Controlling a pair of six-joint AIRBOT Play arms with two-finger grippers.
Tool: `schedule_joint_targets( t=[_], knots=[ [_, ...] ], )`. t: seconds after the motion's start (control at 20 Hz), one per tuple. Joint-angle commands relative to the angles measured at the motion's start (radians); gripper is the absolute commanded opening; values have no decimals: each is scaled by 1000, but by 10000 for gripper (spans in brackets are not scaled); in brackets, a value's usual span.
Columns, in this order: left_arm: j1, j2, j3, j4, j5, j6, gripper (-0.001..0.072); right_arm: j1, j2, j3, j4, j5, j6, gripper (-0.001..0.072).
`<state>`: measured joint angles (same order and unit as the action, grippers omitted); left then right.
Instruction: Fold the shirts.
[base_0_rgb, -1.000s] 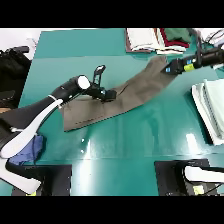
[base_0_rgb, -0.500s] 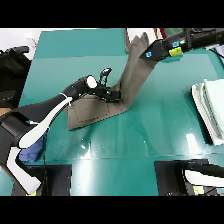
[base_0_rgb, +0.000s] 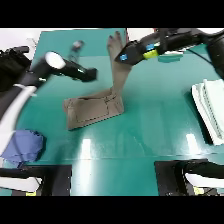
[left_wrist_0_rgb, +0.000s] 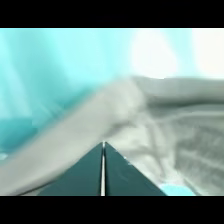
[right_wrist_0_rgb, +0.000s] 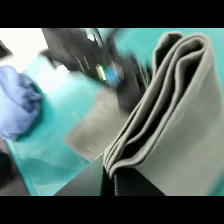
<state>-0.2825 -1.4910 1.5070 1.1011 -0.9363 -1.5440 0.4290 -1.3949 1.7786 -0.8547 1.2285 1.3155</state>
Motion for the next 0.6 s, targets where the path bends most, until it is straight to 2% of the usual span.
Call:
schedule_joint_targets(
  t=[0.0, 0.1, 0.2, 0.4, 0.55],
  knots=[
    [176, 240, 1, 174, -70, 9, 23, 169, -72, 2, 5, -156, 4, 17],
    [252, 352, 1, 224, -69, 8, 23, 284, -162, 2, 68, -279, -3, 40],
    [305, 426, 1, 231, -69, 8, 23, 364, -247, 7, 158, -362, -60, 404],
    [325, 461, 0, 229, -105, 13, 22, 341, -275, 43, 120, -315, -59, 406],
    [278, 457, -6, 228, -119, 34, 22, 227, -208, -12, -23, -203, -19, 405]
  ],
)
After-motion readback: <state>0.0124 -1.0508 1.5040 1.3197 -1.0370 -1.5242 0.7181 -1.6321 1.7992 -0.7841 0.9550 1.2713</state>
